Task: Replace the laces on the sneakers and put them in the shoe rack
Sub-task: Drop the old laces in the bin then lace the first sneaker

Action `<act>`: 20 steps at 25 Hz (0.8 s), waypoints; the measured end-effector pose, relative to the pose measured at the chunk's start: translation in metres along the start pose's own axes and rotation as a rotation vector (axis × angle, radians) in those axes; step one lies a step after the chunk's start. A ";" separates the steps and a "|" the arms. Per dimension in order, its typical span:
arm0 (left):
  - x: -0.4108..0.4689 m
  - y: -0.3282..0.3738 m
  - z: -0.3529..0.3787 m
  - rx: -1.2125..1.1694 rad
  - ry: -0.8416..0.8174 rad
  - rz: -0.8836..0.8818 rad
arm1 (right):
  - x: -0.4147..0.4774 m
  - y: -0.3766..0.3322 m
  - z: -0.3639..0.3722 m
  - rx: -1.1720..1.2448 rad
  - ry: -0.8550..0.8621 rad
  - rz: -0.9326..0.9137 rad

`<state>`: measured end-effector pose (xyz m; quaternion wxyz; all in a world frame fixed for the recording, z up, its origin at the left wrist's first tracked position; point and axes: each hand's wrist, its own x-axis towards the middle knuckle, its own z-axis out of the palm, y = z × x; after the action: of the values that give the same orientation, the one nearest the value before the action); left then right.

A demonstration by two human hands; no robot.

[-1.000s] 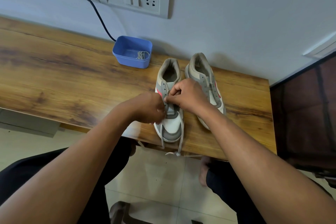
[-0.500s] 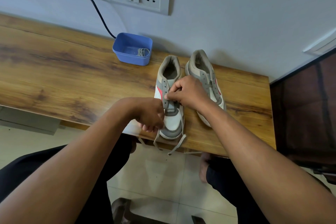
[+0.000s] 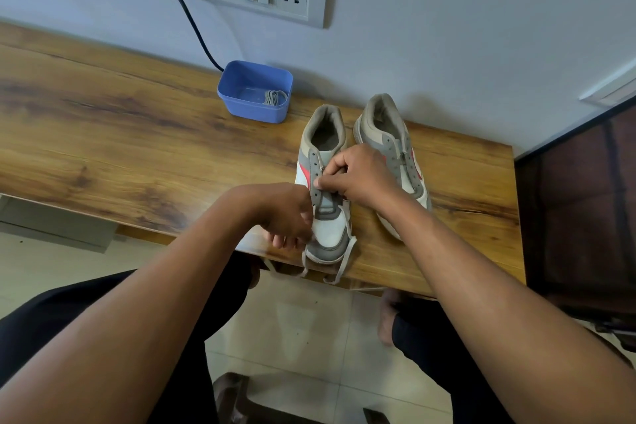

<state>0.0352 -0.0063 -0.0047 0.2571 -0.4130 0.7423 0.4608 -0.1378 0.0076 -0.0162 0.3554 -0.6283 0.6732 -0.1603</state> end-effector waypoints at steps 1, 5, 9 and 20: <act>0.001 -0.003 0.000 -0.007 0.036 -0.015 | -0.001 -0.001 -0.002 -0.001 -0.018 -0.007; 0.004 -0.005 0.001 -0.038 0.094 -0.040 | -0.018 -0.001 -0.016 0.009 -0.004 0.011; 0.003 -0.002 0.002 -0.048 0.076 -0.061 | -0.054 0.017 -0.010 -0.019 -0.170 0.147; 0.001 0.001 0.003 -0.109 0.061 -0.117 | -0.087 0.042 -0.004 0.291 -0.525 0.305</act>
<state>0.0340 -0.0037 -0.0061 0.2377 -0.4829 0.6983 0.4718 -0.1751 0.0965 -0.0177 0.6226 -0.4828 0.6150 -0.0321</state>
